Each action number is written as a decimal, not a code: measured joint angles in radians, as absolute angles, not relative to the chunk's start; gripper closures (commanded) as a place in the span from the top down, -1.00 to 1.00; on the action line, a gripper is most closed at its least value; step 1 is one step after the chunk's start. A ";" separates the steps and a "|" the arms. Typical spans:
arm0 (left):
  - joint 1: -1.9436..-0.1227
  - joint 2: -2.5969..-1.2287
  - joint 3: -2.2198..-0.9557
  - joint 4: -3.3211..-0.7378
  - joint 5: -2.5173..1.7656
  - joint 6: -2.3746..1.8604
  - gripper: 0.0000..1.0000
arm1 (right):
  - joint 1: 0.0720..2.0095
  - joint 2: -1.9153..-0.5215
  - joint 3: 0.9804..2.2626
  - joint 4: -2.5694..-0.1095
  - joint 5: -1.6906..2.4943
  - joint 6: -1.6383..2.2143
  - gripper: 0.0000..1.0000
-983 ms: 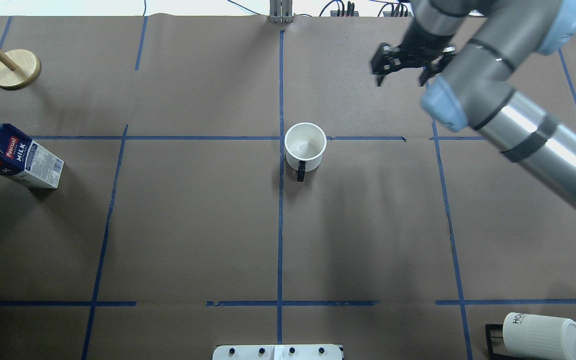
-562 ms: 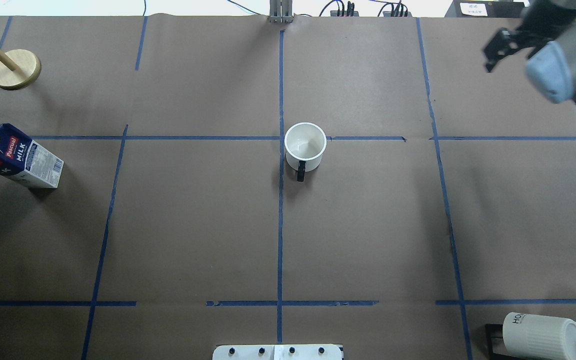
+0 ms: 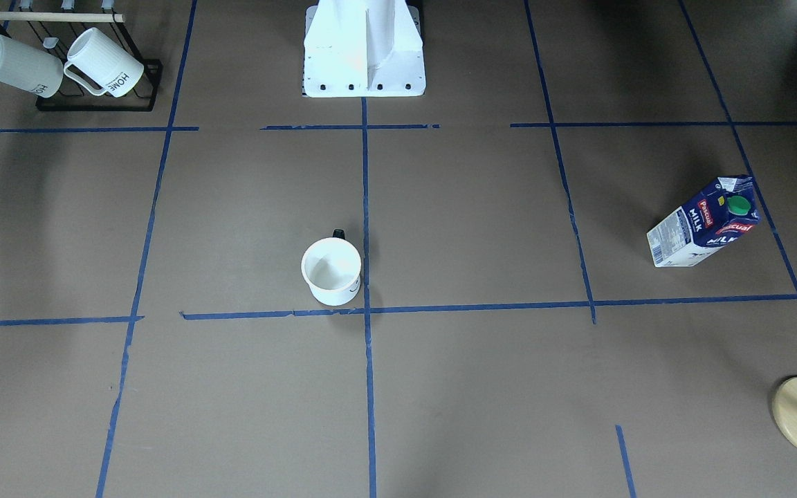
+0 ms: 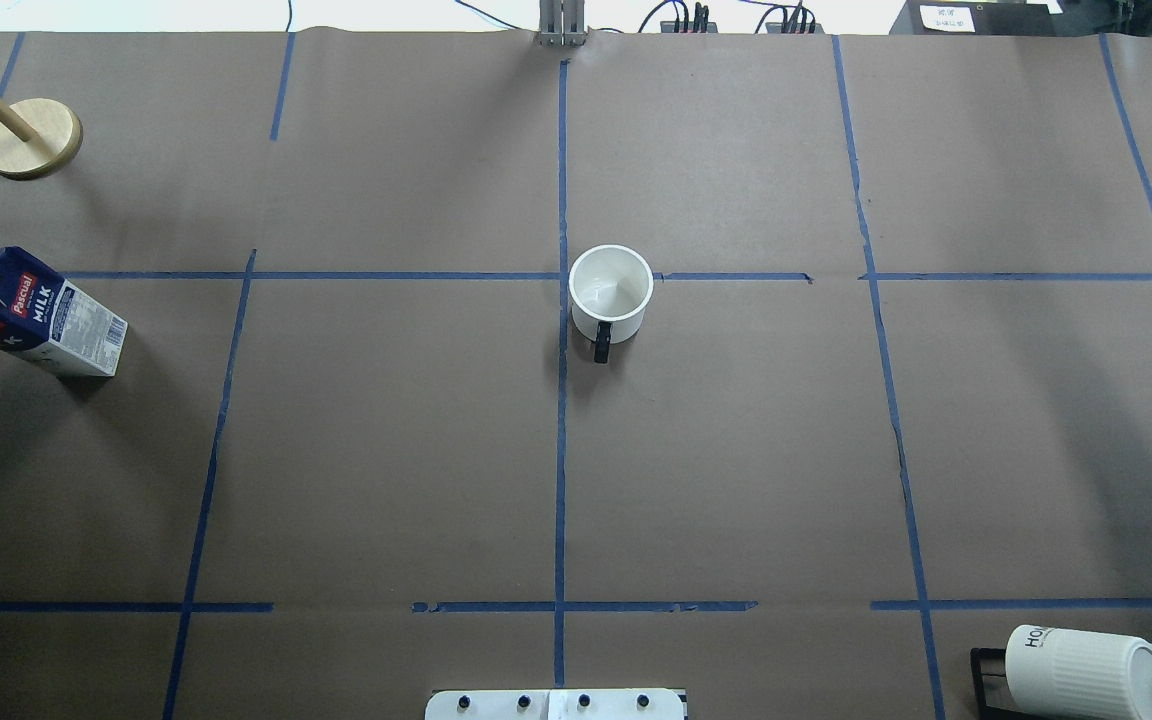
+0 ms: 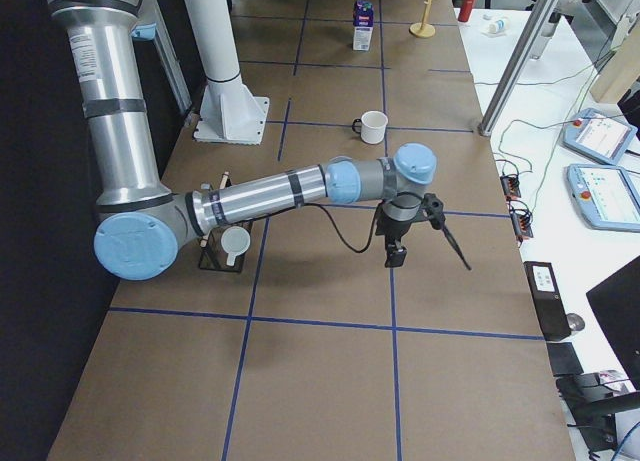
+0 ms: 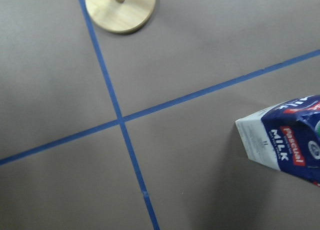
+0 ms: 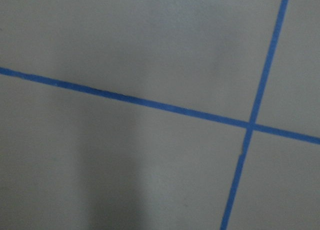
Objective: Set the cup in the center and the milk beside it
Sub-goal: 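Reach the left gripper down to the milk carton's top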
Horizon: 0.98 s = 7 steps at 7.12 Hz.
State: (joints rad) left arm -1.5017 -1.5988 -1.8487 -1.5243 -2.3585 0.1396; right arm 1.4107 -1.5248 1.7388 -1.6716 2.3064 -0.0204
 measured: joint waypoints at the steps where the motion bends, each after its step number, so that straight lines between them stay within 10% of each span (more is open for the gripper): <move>1: -1.491 -1.623 -1.849 -1.526 -2.359 0.124 1.00 | 1.448 -1.616 1.772 -1.603 2.311 -0.025 1.00; 7: -1.233 -1.644 -1.849 -1.738 -2.285 -0.422 1.00 | 1.492 -1.699 1.817 -1.550 2.316 -0.009 1.00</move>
